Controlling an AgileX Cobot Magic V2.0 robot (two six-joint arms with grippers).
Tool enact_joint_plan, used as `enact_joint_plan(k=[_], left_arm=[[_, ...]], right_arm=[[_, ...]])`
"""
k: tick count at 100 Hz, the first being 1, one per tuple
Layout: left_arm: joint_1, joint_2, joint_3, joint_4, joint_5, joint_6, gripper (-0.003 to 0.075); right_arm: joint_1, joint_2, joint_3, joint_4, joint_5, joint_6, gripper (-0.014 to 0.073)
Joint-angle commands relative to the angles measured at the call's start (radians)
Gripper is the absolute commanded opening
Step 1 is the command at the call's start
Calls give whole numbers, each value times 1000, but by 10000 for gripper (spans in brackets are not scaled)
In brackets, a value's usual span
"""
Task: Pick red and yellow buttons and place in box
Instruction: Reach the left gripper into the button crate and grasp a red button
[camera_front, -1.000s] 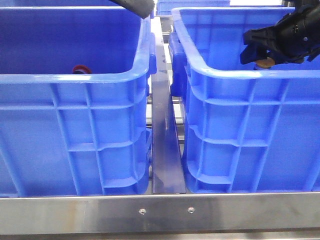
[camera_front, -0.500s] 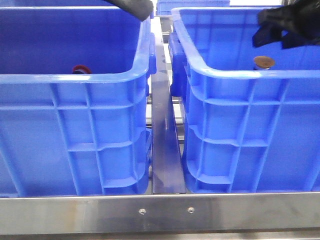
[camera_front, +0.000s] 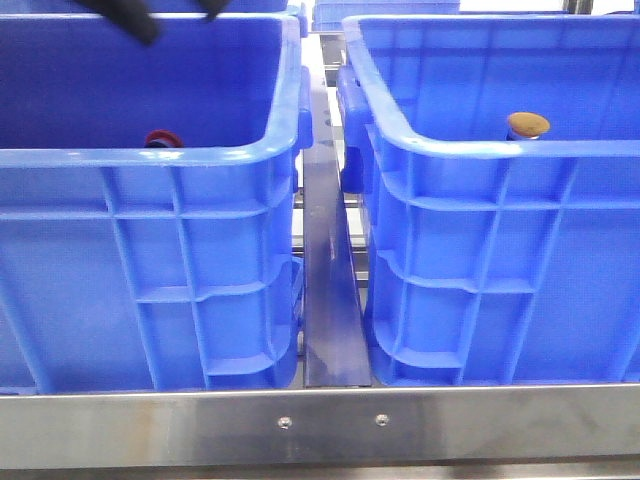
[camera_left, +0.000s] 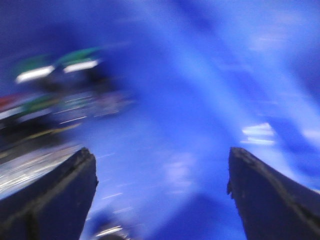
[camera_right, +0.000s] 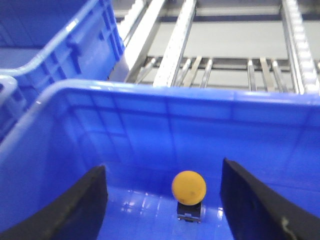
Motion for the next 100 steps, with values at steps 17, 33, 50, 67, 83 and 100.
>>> enact_joint_plan(k=[17, 33, 50, 67, 83, 100], left_arm=[[4, 16, -34, 374, -98, -421, 496], [4, 92, -34, 373, -113, -424, 496], [4, 156, -34, 357, -143, -424, 496], [4, 204, -35, 358, -192, -424, 496], [4, 247, -35, 358, -226, -424, 495], [4, 258, -35, 358, -242, -424, 495]], right_arm=[[-2, -50, -19, 33, 29, -7, 509], [-2, -50, -19, 33, 29, -7, 509], [-2, -50, -19, 33, 29, -7, 509], [-2, -50, -19, 33, 29, -7, 509], [-2, -50, -19, 33, 29, -7, 509], [-2, -50, -19, 33, 29, -7, 509]])
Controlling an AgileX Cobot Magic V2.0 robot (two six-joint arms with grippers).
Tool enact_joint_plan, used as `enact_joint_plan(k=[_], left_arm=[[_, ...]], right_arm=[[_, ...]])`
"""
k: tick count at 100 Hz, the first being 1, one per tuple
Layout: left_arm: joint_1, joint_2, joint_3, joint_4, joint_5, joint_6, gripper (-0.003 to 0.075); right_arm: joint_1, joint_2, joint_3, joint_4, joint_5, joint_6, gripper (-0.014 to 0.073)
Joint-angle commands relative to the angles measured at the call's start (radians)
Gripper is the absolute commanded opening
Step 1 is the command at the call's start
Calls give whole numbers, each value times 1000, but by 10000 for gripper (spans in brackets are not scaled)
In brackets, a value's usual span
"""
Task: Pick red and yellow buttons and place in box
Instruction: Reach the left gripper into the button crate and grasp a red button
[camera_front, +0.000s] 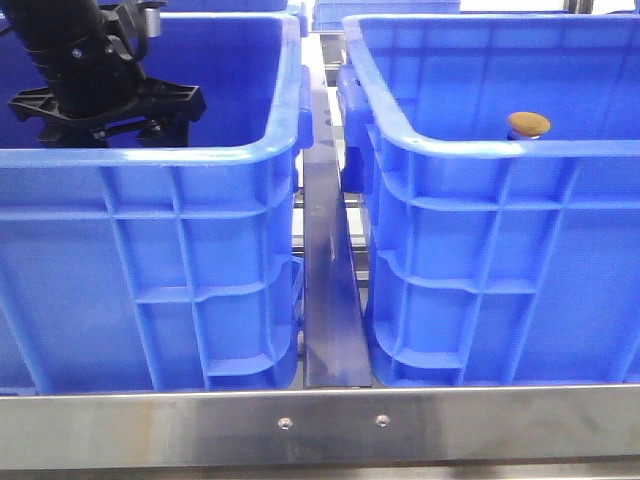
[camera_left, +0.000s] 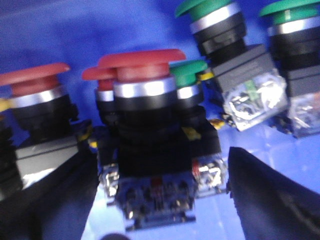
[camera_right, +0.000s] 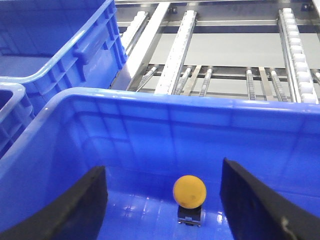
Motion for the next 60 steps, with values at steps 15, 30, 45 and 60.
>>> enact_joint_plan(k=[15, 30, 45, 60], left_arm=[[2, -42, -33, -10, -53, -11, 483], [2, -38, -33, -8, -45, -9, 325], [2, -38, -33, -4, -45, -9, 150], [2, -44, -33, -4, -43, -8, 74]], right_arm=[[-2, -25, -25, 33, 29, -7, 509], [-2, -25, -25, 33, 29, -7, 509], [-2, -25, -25, 33, 29, -7, 509], [-2, -25, -25, 33, 29, -7, 509]])
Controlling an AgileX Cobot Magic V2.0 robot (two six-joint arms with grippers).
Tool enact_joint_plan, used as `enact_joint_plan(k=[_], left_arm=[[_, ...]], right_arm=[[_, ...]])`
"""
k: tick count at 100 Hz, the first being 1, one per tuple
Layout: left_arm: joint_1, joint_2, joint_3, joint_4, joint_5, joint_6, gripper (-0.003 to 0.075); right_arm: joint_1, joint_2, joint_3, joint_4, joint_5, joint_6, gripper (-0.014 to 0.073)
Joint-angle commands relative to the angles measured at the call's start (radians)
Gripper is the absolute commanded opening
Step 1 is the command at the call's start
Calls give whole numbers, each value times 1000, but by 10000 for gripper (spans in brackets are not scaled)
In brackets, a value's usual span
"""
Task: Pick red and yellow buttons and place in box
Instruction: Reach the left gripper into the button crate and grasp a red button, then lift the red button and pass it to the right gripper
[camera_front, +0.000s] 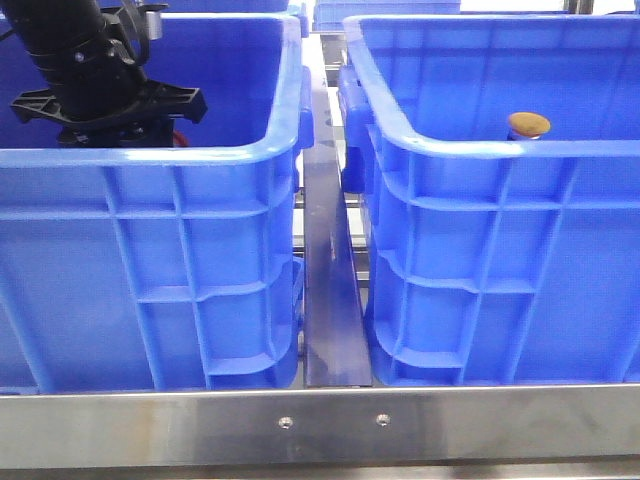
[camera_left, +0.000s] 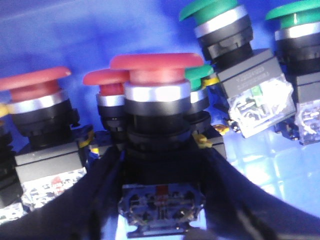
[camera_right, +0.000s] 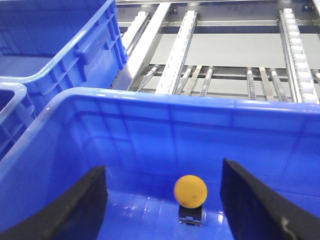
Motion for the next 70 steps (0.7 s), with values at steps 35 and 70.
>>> enact_joint_plan(k=[35, 70], left_arm=[[-37, -231, -31, -52, 1, 109, 73], [-230, -389, -22, -56, 15, 170, 73]], right_arm=[[-2, -26, -25, 66, 94, 18, 509], [-2, -26, -25, 16, 505, 368, 509]])
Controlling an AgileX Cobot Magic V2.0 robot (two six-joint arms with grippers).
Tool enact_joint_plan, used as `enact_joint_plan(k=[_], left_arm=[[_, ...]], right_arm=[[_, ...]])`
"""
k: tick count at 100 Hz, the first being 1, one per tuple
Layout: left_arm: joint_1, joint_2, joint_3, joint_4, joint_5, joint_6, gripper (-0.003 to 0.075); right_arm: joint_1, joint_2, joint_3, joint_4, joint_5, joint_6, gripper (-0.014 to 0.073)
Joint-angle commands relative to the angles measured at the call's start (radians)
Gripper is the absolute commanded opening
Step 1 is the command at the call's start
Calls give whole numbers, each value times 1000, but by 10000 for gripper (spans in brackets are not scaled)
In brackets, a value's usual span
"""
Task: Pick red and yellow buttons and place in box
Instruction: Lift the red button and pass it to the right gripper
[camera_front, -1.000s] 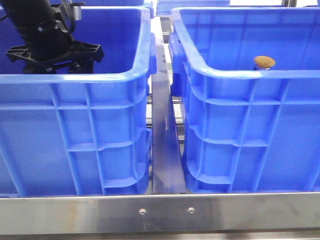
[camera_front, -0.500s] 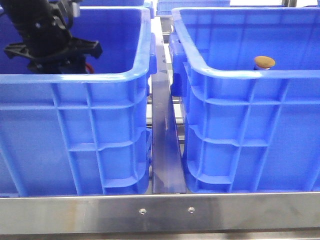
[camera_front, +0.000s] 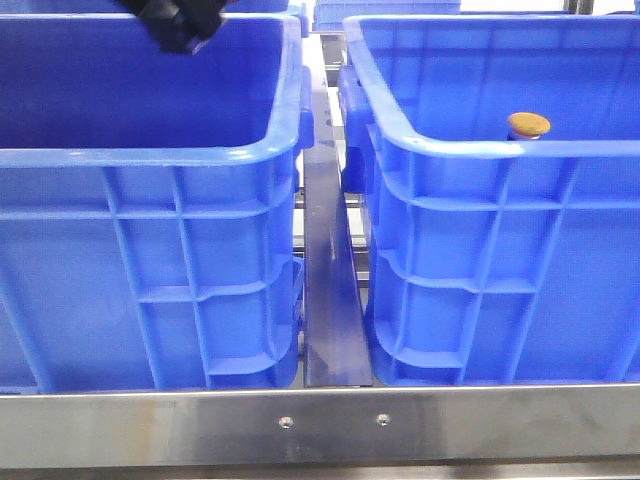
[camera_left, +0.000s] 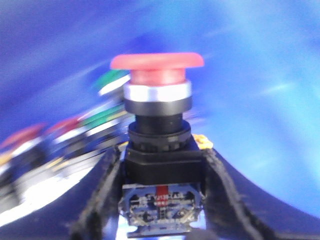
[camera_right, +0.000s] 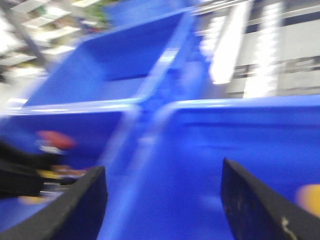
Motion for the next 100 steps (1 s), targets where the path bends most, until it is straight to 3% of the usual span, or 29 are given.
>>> enact_joint_plan(k=[1, 22, 45, 100], left_arm=[[-64, -73, -22, -17, -38, 13, 73], [-214, -99, -22, -21, -9, 81, 73], [-325, -99, -22, -21, -7, 82, 73], [-363, -99, -22, -85, -7, 82, 73]], right_arm=[[-2, -26, -25, 21, 169, 105, 509], [-2, -26, -25, 7, 325, 243, 509], [-2, -26, -25, -121, 398, 347, 509], [-2, -25, -25, -195, 436, 362, 509]])
